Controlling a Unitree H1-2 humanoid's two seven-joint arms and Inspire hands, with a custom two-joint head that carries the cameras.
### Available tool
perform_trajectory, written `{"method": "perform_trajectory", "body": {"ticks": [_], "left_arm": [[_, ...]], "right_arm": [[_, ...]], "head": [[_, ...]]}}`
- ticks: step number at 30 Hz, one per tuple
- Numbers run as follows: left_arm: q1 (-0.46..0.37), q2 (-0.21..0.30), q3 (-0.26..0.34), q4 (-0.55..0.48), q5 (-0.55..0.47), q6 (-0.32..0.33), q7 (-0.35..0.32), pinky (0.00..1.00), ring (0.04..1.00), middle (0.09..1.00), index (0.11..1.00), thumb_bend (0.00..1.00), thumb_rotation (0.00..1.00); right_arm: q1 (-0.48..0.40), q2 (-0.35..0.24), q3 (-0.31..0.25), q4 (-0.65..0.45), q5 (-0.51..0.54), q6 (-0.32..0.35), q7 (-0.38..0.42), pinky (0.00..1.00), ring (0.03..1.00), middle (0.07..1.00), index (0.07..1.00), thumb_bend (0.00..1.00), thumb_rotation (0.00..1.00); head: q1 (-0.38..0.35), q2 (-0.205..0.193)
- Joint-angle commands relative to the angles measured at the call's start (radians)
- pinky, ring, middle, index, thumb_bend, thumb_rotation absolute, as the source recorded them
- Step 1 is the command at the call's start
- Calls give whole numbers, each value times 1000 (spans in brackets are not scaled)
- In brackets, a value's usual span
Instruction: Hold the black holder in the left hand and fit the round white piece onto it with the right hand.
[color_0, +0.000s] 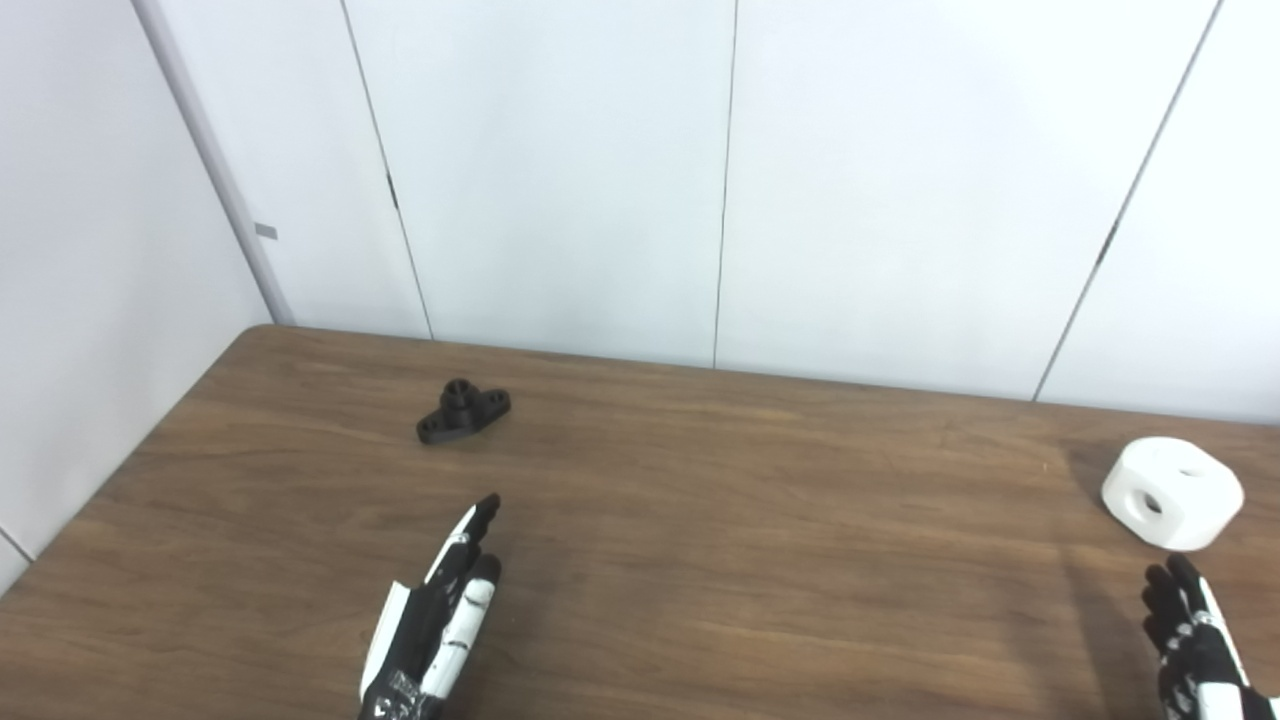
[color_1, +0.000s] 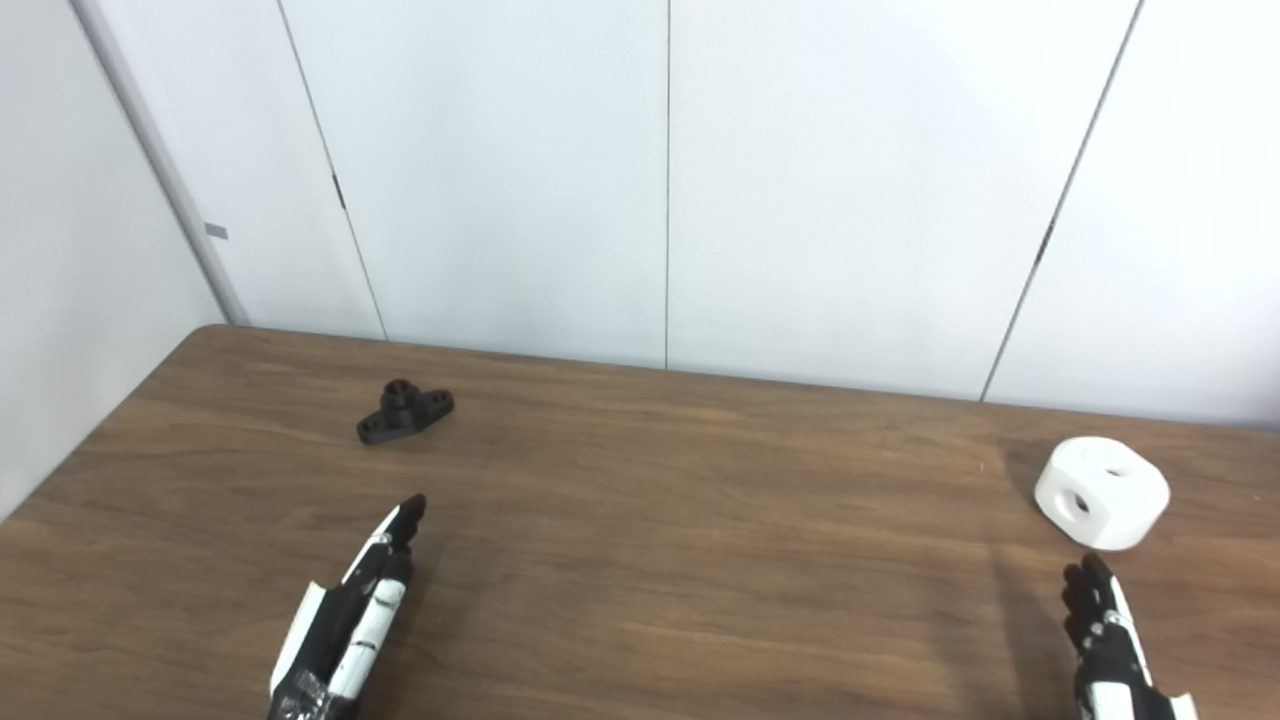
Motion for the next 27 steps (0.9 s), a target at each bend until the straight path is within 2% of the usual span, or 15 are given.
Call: {"method": "perform_trajectory", "body": {"ticks": [1, 4, 6, 7, 10, 12, 14, 15, 19, 22, 27], "left_arm": [[40, -35, -19, 7, 18, -8, 15, 1000, 1000, 985, 976, 488, 871], [38, -34, -22, -10, 67, 1, 27, 1000, 987, 976, 977, 482, 811], [33, -31, -22, -48, 127, 42, 40, 969, 966, 961, 967, 482, 746], [27, -30, -20, -71, 149, 70, 47, 949, 957, 954, 956, 492, 638], [3, -22, -6, -140, 183, 165, 55, 876, 926, 943, 940, 593, 442], [-31, -3, 8, -170, 221, 214, 63, 819, 896, 927, 924, 652, 355], [-63, 18, 23, -182, 244, 240, 66, 775, 864, 902, 901, 716, 342], [-82, 30, 34, -184, 245, 248, 63, 830, 896, 915, 896, 745, 309], [-144, 70, 60, -187, 286, 274, 58, 834, 902, 914, 878, 825, 246], [-188, 102, 65, -187, 339, 303, 56, 802, 880, 904, 869, 850, 235], [-260, 151, 80, -153, 370, 344, 46, 848, 919, 919, 866, 839, 238]], "right_arm": [[15, -9, -7, 23, 2, -16, 3, 1000, 981, 966, 964, 603, 1000], [15, -5, -8, 16, -3, -10, -4, 1000, 971, 958, 956, 598, 1000], [13, -2, -8, 17, 8, -11, -1, 1000, 969, 952, 950, 597, 1000], [12, -3, -7, 19, 10, -11, 0, 1000, 971, 952, 948, 598, 1000], [10, -4, -4, 15, 9, 1, 2, 1000, 978, 958, 955, 605, 1000], [7, 1, -4, 15, 12, 4, 0, 1000, 975, 957, 954, 601, 1000], [5, 4, -5, 15, 14, 8, -3, 1000, 971, 953, 950, 598, 1000], [3, 6, -6, 16, 12, 8, -5, 1000, 970, 952, 948, 598, 1000], [-2, 9, -4, 13, -3, 14, -11, 1000, 962, 950, 944, 606, 1000], [-4, 7, 0, 19, -11, 4, -9, 1000, 960, 951, 948, 600, 1000], [-6, 13, 1, 18, -23, 3, -14, 1000, 960, 949, 948, 587, 1000]], "head": [[1, 0], [-4, 6], [-10, 11], [-13, 10], [-18, 12], [-25, 13], [-25, 14], [-28, 15], [-28, 17], [-28, 18], [-35, 21]]}}
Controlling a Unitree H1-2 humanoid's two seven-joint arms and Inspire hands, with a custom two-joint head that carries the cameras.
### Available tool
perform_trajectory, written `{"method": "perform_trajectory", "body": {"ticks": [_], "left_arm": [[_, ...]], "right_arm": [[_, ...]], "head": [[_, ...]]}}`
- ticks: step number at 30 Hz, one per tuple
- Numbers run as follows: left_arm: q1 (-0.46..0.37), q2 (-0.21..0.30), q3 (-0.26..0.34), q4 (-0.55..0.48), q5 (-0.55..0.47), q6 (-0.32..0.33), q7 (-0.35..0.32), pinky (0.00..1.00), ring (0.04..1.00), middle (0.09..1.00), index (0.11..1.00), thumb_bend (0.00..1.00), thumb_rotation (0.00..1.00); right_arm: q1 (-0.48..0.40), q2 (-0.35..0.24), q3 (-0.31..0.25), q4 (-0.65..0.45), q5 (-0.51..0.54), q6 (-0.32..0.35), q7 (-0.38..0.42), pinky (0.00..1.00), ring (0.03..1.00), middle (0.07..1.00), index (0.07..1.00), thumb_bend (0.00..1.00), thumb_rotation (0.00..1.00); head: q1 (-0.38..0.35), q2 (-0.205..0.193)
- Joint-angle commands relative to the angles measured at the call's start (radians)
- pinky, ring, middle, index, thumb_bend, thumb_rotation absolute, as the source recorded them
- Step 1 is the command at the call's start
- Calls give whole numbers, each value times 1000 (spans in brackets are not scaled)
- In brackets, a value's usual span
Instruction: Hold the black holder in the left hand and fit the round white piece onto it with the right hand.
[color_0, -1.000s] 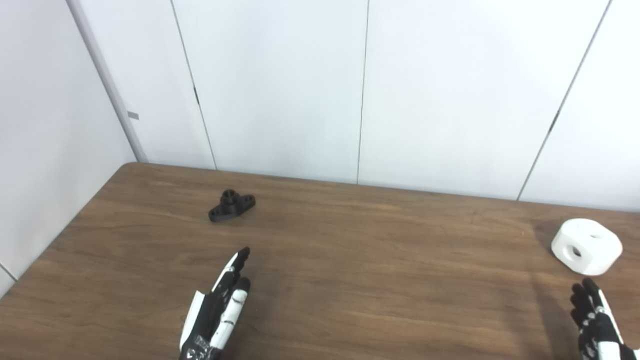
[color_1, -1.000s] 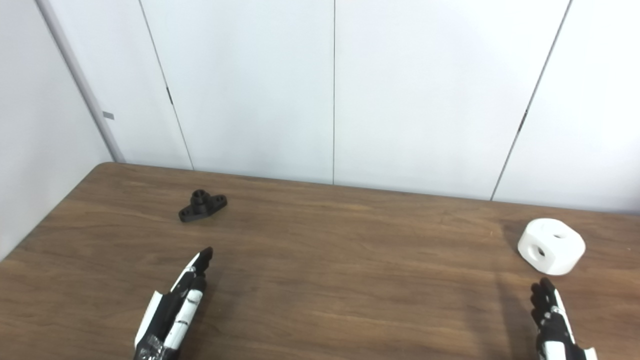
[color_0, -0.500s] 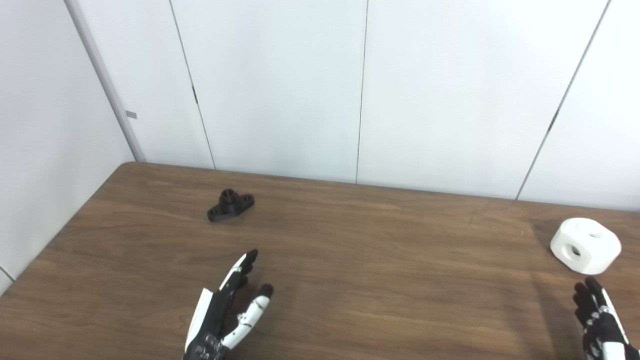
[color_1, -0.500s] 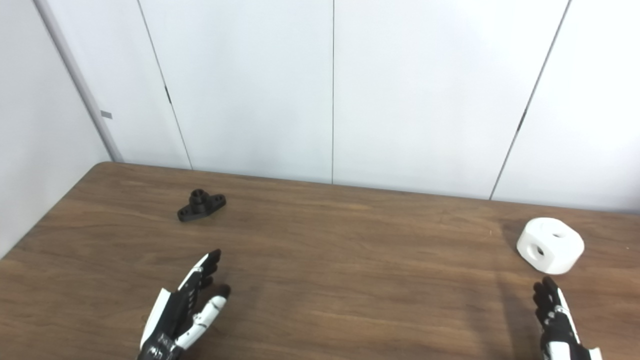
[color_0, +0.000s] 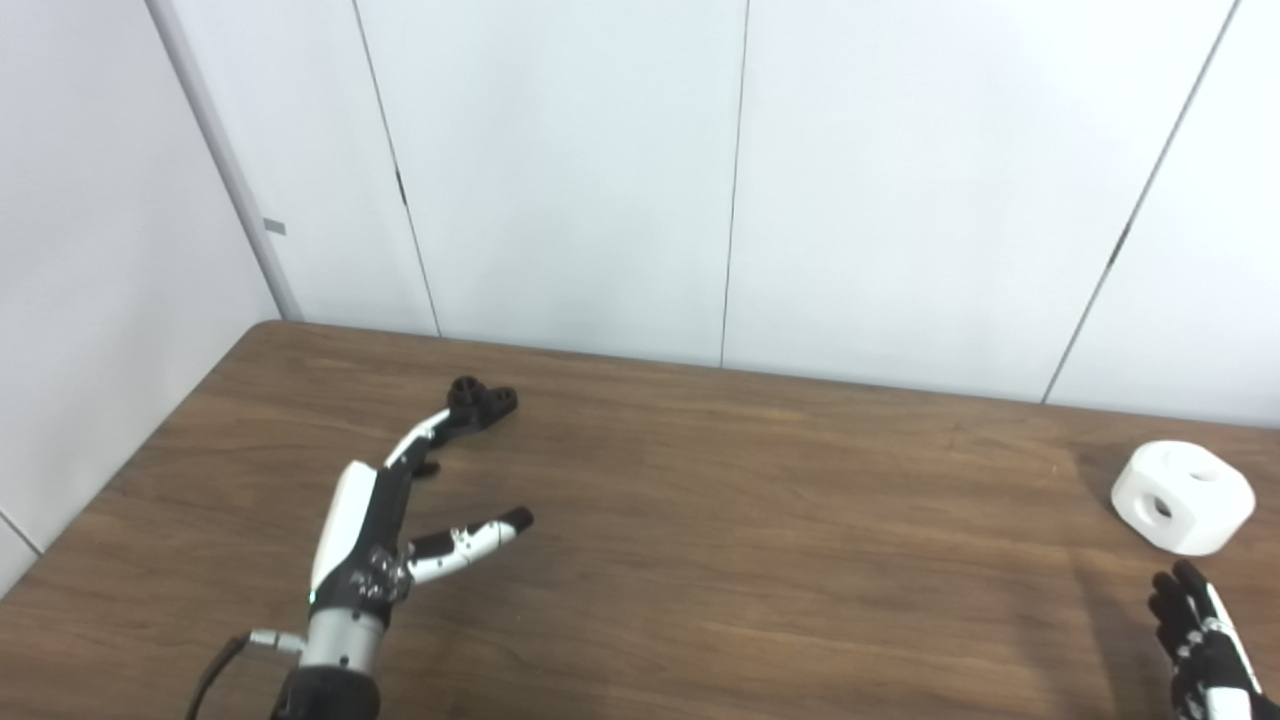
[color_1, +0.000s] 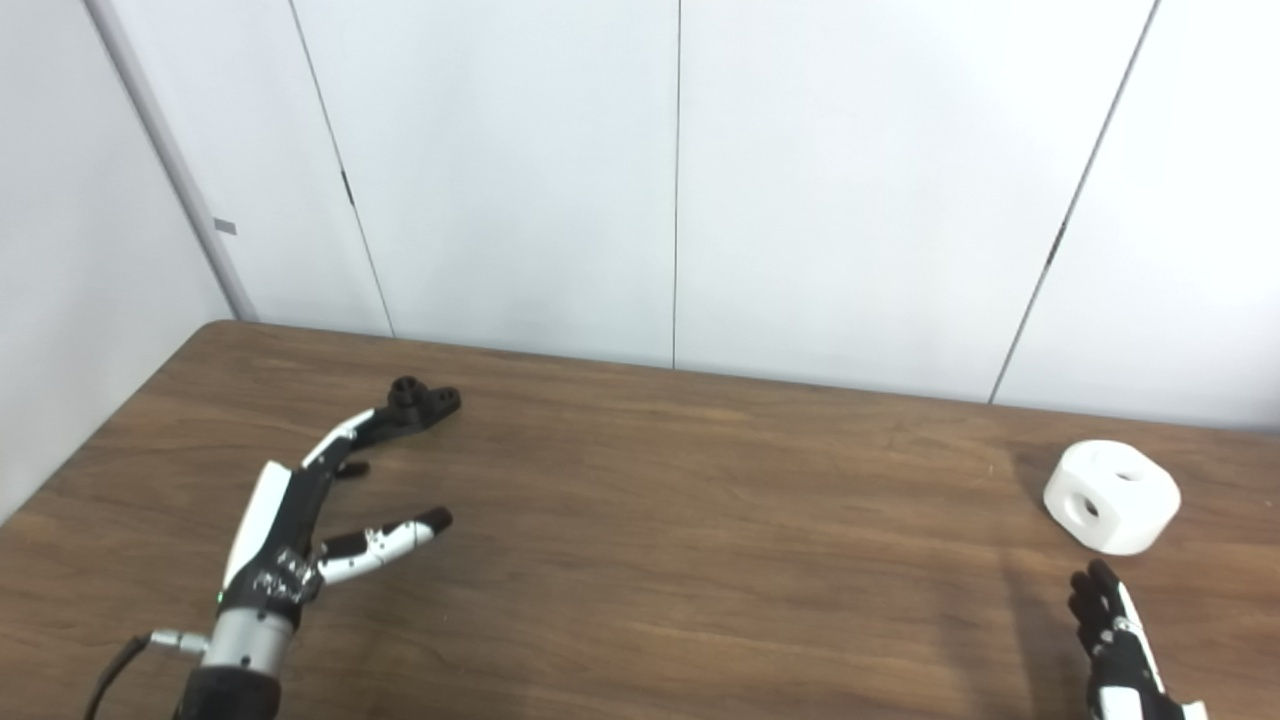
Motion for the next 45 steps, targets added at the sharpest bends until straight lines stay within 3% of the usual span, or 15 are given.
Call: {"method": "perform_trajectory", "body": {"ticks": [1, 4, 9, 15, 18, 21, 34, 45], "left_arm": [[-54, 48, 16, 9, 37, 9, 10, 864, 923, 915, 864, 838, 243], [-100, 89, 17, 59, 79, 29, 15, 924, 946, 912, 857, 849, 284], [-170, 141, 36, 145, 59, 61, 2, 955, 974, 931, 864, 834, 300], [-235, 213, 24, 276, 93, 0, 30, 932, 983, 922, 842, 824, 281], [-272, 243, 0, 342, 136, 3, 50, 923, 977, 916, 829, 847, 303], [-315, 269, -27, 424, 171, -9, 76, 984, 978, 917, 820, 865, 346], [-486, 296, -133, 735, 218, 18, 115, 1000, 1000, 943, 797, 943, 399], [-548, 297, -196, 849, 194, 60, 60, 1000, 1000, 959, 826, 1000, 469]], "right_arm": [[-1, 13, 5, 19, -2, -15, -8, 1000, 959, 948, 947, 586, 1000], [1, 13, 7, 19, -5, -14, -6, 1000, 965, 951, 952, 588, 1000], [3, 19, 12, 9, -16, -1, -11, 1000, 953, 940, 941, 598, 1000], [8, 23, 13, -6, -27, 13, -16, 1000, 956, 941, 939, 585, 1000], [10, 24, 14, -9, -26, 12, -13, 1000, 959, 946, 946, 581, 1000], [13, 26, 17, -10, -33, 12, -14, 1000, 964, 946, 950, 579, 1000], [18, 36, 16, -23, -60, 20, -23, 1000, 953, 937, 947, 539, 1000], [22, 42, 14, -35, -68, 21, -26, 1000, 948, 939, 949, 527, 1000]], "head": [[-2, 4], [-5, 4], [-9, 5], [-12, 10], [-13, 8], [-18, 0], [-26, 3], [-30, 8]]}}
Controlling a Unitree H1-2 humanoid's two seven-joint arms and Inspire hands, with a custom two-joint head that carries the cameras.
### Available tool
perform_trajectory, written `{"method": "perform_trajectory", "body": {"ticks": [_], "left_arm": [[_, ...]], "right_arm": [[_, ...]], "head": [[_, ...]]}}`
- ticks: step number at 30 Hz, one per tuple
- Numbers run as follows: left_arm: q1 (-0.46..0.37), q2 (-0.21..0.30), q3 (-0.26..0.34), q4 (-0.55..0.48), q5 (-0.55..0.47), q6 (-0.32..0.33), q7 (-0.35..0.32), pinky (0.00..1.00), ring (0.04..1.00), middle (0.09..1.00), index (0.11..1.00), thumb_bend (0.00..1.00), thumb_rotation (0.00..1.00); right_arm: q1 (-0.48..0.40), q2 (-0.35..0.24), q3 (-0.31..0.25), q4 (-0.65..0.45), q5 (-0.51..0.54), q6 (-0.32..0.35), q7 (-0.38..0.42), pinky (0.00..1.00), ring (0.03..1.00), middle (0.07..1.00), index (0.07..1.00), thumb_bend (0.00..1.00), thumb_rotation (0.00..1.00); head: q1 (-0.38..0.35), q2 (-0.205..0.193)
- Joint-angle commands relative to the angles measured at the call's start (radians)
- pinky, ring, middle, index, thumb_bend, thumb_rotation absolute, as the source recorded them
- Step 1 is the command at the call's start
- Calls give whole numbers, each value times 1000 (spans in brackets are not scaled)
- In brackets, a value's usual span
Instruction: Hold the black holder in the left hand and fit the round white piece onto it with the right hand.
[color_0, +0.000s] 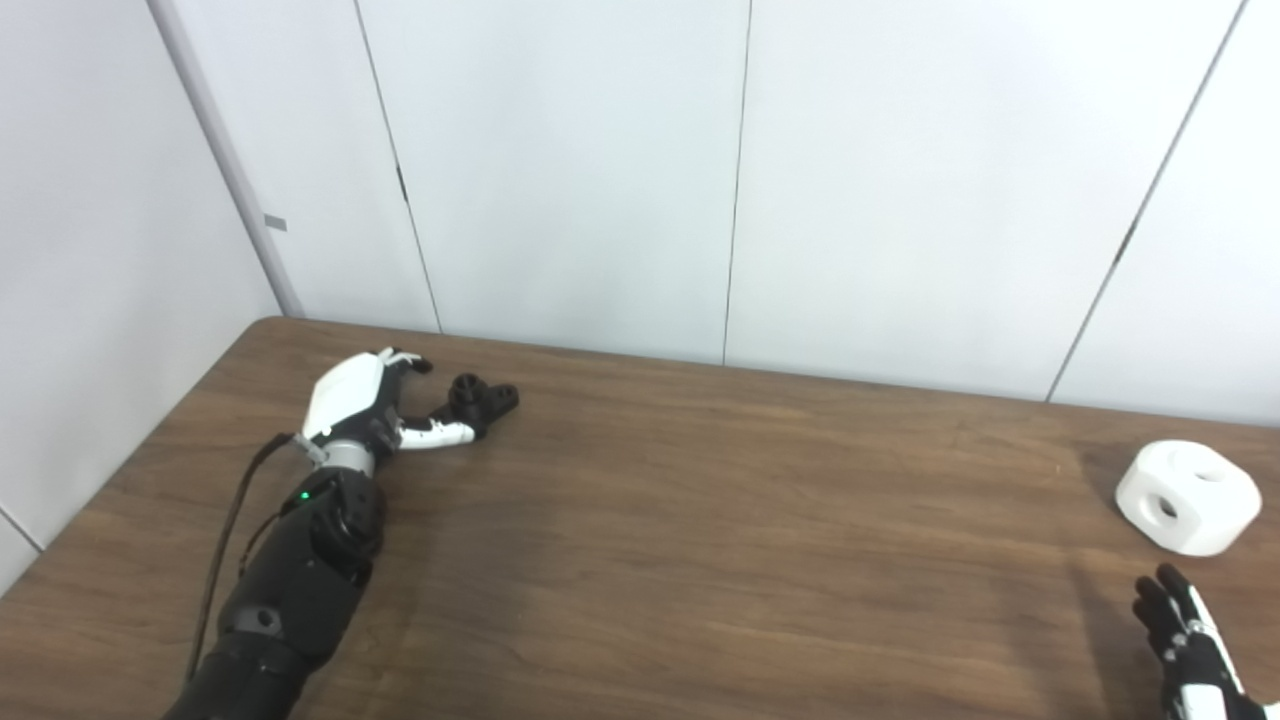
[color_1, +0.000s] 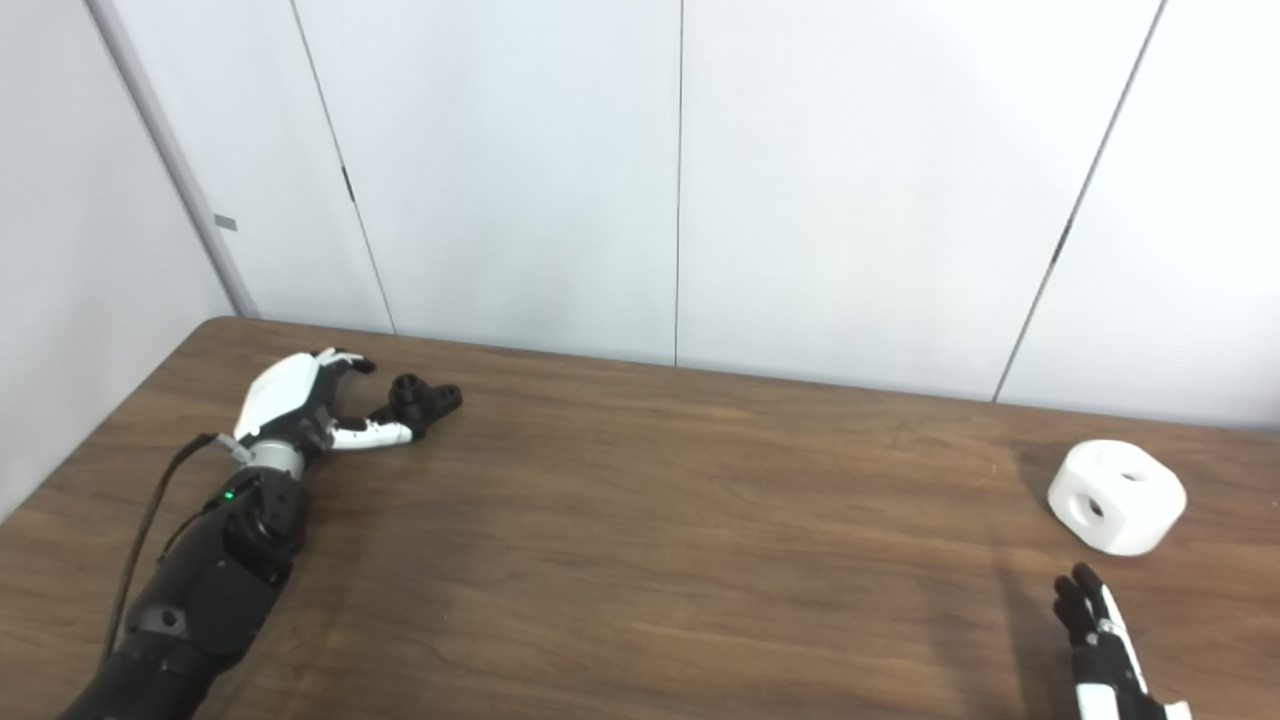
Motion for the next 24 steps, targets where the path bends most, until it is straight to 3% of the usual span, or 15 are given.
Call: {"method": "perform_trajectory", "body": {"ticks": [1, 24], "left_arm": [[-62, 39, -8, -8, 8, 20, -5, 1000, 1000, 962, 829, 1000, 484], [-80, 24, -43, 74, -26, 1, -3, 1000, 998, 941, 749, 936, 399]], "right_arm": [[10, 12, 3, -7, 0, -16, -12, 1000, 946, 938, 949, 526, 1000], [12, 16, 14, -24, -15, -17, -21, 1000, 942, 942, 950, 503, 1000]], "head": [[0, 0], [-16, 9]]}}
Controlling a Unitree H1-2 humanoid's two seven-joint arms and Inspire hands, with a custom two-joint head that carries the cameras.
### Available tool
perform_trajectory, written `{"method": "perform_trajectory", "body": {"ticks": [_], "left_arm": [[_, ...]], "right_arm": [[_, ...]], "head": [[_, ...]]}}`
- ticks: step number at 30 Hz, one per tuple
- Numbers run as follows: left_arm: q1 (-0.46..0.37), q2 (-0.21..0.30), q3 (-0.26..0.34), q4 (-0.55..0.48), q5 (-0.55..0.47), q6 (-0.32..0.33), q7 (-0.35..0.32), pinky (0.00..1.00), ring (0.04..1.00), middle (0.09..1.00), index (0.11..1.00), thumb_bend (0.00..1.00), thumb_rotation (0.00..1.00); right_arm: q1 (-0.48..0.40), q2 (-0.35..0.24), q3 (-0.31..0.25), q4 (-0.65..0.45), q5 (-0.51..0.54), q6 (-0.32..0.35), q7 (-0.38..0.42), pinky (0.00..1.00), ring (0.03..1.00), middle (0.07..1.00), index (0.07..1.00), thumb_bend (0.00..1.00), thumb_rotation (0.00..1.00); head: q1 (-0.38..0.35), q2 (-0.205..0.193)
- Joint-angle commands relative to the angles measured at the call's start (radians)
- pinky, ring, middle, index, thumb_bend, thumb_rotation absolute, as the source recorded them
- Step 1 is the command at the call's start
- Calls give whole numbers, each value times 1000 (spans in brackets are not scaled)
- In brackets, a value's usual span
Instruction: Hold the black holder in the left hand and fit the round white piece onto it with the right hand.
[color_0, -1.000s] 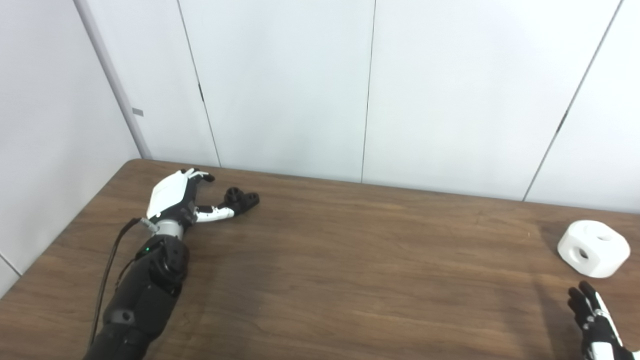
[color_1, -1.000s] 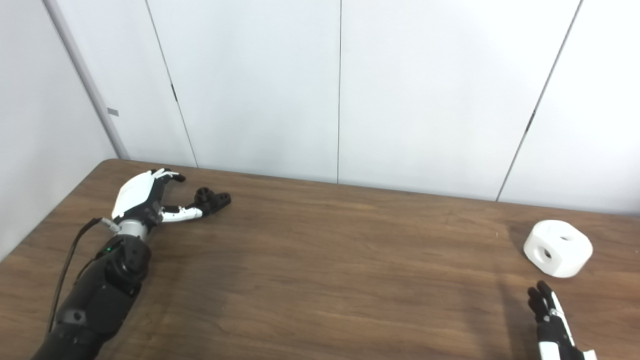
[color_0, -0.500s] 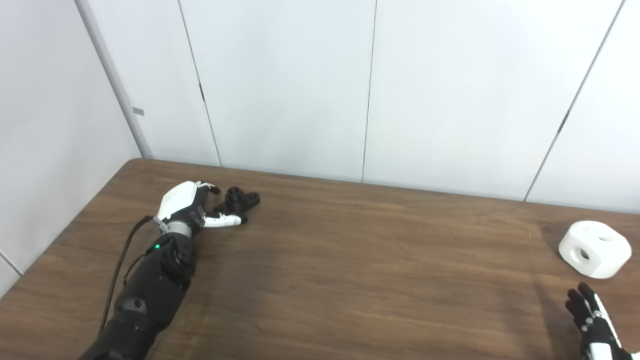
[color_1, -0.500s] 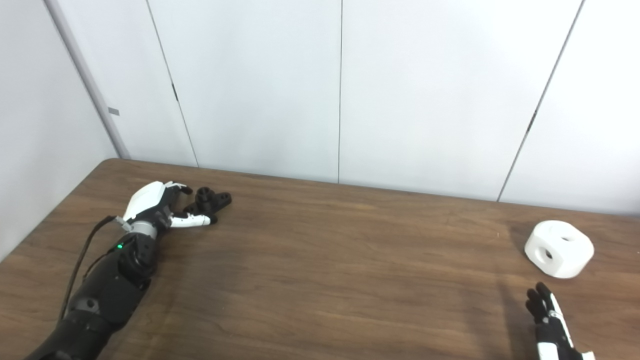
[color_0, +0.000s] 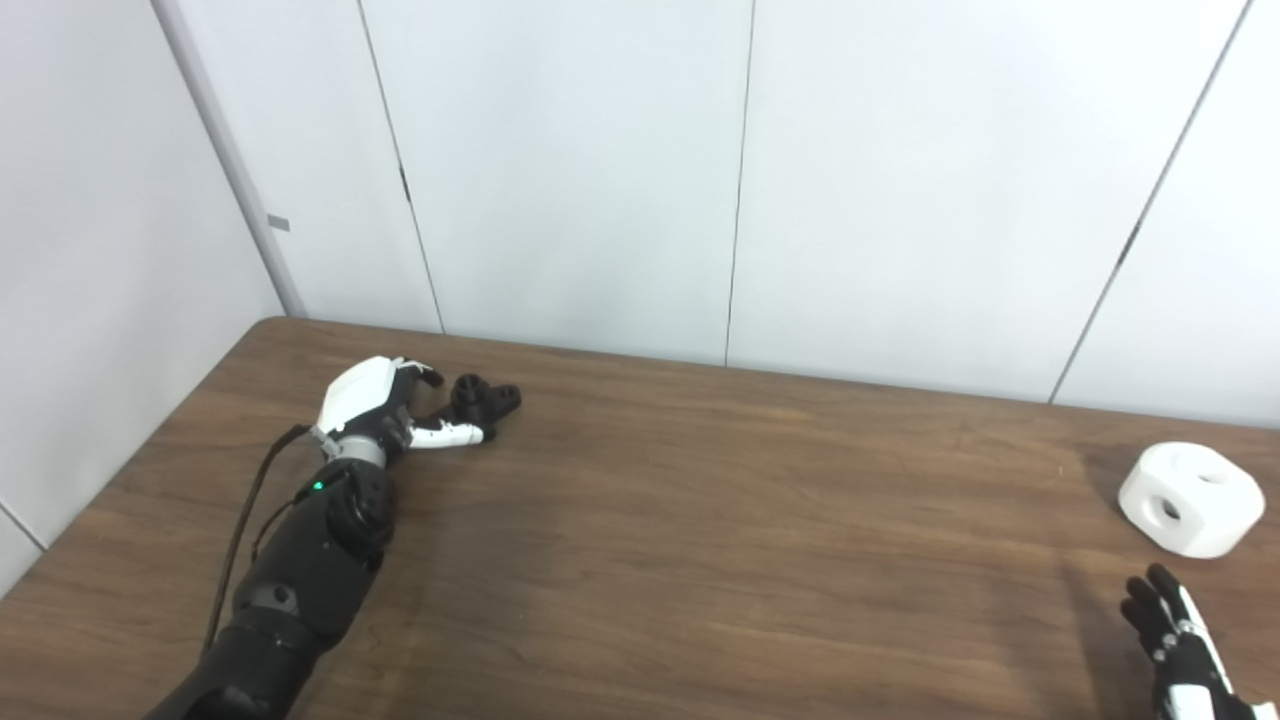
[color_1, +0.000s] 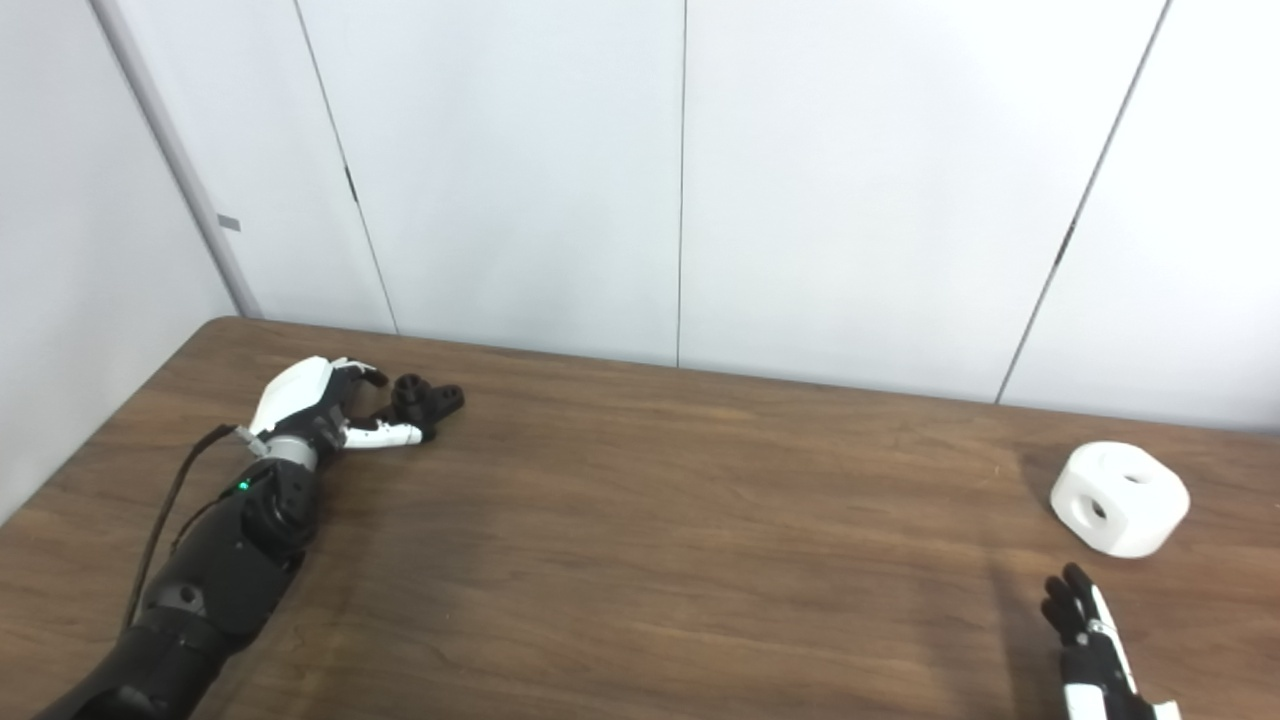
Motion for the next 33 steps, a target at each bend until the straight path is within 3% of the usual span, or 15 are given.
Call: {"method": "perform_trajectory", "body": {"ticks": [1, 8, 15, 16, 17, 19, 33], "left_arm": [[-28, 20, -2, -7, -9, -11, 4, 1000, 996, 937, 741, 935, 388], [-25, 21, -11, -12, -19, -5, 10, 1000, 987, 923, 696, 910, 369], [-23, 13, 7, -3, -67, -28, 9, 1000, 949, 849, 579, 854, 245], [-23, 13, 7, -3, -69, -29, 11, 1000, 946, 841, 536, 693, 163], [-22, 11, 8, 0, -75, -34, 13, 1000, 944, 836, 509, 593, 112], [-23, 11, 4, 8, -79, -47, 16, 1000, 937, 818, 491, 539, 78], [-22, 5, -4, 39, -101, -99, 20, 933, 918, 782, 484, 524, 53]], "right_arm": [[9, 11, 4, -18, -3, -17, -10, 1000, 946, 945, 952, 499, 1000], [13, 15, 5, -31, 0, -4, -13, 1000, 948, 949, 957, 488, 1000], [16, 14, 10, -31, -1, -13, -16, 1000, 946, 944, 954, 490, 1000], [16, 13, 9, -33, -1, -10, -16, 1000, 950, 946, 955, 496, 1000], [16, 13, 9, -36, -1, -7, -16, 1000, 953, 947, 956, 500, 1000], [16, 13, 7, -37, 3, -5, -17, 1000, 955, 946, 957, 509, 1000], [15, 11, 7, -21, 10, -28, -17, 1000, 958, 948, 960, 506, 1000]], "head": [[1, 1], [-2, 6], [-10, 5], [-16, 8], [-16, 8], [-16, 8], [-33, 11]]}}
